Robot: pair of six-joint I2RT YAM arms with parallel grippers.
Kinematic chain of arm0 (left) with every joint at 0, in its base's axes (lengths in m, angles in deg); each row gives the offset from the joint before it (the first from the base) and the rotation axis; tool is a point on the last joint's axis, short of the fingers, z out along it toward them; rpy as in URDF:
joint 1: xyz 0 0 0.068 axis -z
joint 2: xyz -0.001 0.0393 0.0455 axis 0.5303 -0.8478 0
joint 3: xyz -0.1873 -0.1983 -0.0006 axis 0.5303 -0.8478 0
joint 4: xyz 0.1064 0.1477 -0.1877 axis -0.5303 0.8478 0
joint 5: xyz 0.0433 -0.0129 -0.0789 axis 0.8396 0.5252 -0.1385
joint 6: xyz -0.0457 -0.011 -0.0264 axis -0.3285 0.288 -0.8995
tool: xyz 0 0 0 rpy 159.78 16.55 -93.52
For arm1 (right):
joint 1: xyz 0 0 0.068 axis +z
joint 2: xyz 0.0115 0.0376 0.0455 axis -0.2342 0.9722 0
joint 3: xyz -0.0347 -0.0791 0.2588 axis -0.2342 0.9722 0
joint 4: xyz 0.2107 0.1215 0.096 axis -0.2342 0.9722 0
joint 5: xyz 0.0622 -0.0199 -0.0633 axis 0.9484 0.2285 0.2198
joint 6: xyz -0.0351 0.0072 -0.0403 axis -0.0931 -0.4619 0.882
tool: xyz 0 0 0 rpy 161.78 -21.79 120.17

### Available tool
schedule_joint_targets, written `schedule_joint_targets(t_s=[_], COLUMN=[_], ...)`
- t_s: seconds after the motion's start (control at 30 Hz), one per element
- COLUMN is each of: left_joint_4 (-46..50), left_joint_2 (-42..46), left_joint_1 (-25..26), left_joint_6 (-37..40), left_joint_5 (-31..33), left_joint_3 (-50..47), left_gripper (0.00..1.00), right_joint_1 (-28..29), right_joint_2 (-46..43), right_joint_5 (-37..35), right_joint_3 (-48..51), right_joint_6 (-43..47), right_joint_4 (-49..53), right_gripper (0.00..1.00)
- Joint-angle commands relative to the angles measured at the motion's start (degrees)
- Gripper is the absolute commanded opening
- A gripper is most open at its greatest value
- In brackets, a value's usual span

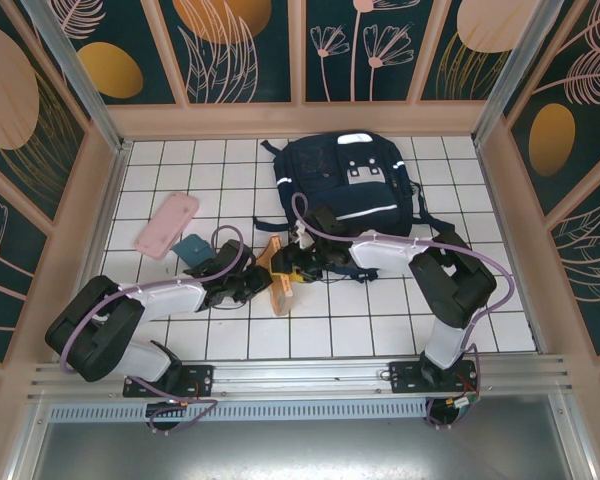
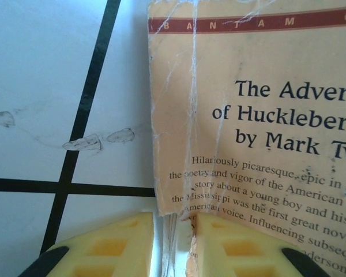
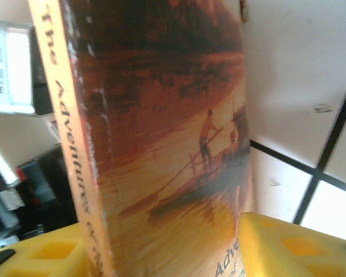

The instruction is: Pack the student bag

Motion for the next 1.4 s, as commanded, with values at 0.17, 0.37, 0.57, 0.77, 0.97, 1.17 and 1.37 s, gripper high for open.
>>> schedule_joint_targets(t_s=[0.17,0.37,0.57,0.77,0.97,1.17,1.37], left_joint_4=[5.0,13.7,21.0,17.9,6.7,-7.8,-16.2], left_joint_2=[0.0,3.1,7.7,12.8,13.9,11.3,5.2], left_joint_1=[0.2,0.2,-0.9,-6.3,-9.2,-9.5,-10.3], left_joint_6=[2.6,3.8,5.7,7.9,10.2,6.8,3.6], left_joint_5=[1.2,8.0,12.1,5.7,-6.6,-15.1,-18.7], left_joint_3=[1.2,4.4,10.3,12.5,14.5,15.8,18.5], left_gripper=[0.35,0.54,0.73,0.87,0.98,0.99,0.99], right_joint_1=[0.5,0.6,0.6,-0.7,-8.3,-12.9,-16.9], right_joint_2=[-1.2,-2.7,-6.8,-14.2,-17.8,-18.7,-18.8], right_joint_5=[-7.1,-12.5,-17.6,-14.7,0.9,15.2,24.1], right_joint_3=[-3.1,-3.8,-4.2,-2.7,-0.8,1.0,2.5], right_joint_6=[7.8,10.9,16.4,20.7,15.1,8.1,2.2], right_joint_4=[7.7,10.7,11.8,7.9,-0.6,-11.0,-18.4], right_gripper=[0.52,0.29,0.14,0.14,0.15,0.15,0.17])
